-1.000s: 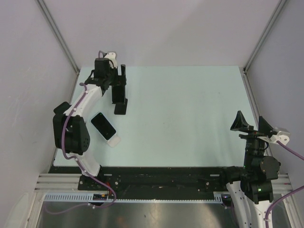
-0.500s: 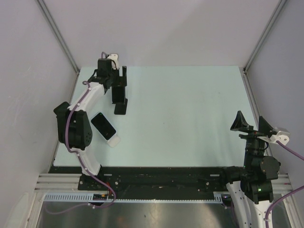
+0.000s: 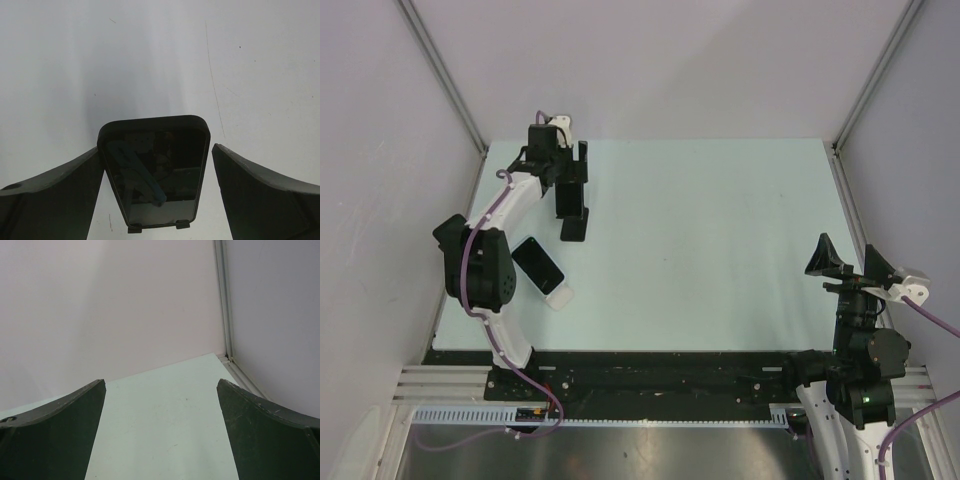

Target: Remove the phone from the phone stand

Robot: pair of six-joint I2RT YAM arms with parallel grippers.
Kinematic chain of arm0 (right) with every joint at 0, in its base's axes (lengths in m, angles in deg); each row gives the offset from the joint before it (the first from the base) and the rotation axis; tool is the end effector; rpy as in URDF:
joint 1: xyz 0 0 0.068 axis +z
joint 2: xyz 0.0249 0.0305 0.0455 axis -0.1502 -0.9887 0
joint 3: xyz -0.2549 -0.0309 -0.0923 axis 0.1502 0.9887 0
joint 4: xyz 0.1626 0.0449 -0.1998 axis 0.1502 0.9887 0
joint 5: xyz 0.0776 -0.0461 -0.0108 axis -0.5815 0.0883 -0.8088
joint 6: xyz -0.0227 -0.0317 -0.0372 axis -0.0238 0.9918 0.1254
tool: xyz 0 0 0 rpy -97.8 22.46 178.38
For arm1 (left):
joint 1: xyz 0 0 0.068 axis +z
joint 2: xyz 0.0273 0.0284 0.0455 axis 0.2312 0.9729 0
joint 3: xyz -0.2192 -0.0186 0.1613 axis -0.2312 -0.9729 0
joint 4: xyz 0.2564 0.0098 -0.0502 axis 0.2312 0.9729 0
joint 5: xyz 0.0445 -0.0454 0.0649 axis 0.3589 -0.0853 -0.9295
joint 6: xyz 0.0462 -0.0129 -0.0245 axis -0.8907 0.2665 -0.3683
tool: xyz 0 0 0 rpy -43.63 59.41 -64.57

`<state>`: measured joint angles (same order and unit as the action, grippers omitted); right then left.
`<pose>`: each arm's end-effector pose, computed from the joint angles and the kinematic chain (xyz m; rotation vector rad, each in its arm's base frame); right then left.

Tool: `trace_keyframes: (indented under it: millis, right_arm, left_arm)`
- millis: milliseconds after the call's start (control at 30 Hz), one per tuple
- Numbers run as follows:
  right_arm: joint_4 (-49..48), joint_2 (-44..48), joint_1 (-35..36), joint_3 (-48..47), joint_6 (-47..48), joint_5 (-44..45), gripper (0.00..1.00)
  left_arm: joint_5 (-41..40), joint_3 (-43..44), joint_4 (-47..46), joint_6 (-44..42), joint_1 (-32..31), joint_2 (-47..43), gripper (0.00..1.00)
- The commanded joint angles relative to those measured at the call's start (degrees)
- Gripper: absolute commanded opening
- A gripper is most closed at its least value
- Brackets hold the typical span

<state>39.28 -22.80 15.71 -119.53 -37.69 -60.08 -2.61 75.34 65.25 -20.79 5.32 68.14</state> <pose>0.0381 -0.0062 0.3400 0.2552 1.1881 0.0114 0.4273 -0.0606 0.2837 0.1090 2.2057 -0.1121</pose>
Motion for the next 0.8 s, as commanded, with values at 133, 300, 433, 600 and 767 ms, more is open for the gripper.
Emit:
trace_keyframes:
  millis: [133, 300, 433, 600, 767]
  right_arm:
    - [-0.8, 0.5, 0.3, -1.7, 0.7, 0.6, 1.0]
    - [-0.7, 0.4, 0.3, -1.7, 0.7, 0.4, 1.0]
    - [-0.8, 0.5, 0.3, -1.7, 0.8, 0.5, 1.0]
    - [-0.8, 0.5, 0.3, -1.7, 0.8, 0.4, 1.0]
    - [-0.9, 0.4, 0.3, -1.7, 0.8, -0.6, 1.0]
  left_arm:
    - [2.2, 0.9, -0.5, -0.2, 0.5, -1.2, 0.88]
    - [2.5, 0.3, -0.5, 0.1, 0.5, -1.6, 0.76]
    - [1.9, -0.4, -0.5, 0.3, 0.5, -1.9, 0.56]
    - [1.4, -1.5, -0.5, 0.0, 0.5, -3.4, 0.16]
    - [0.1, -2.4, -0.6, 1.1, 0.5, -5.5, 0.0]
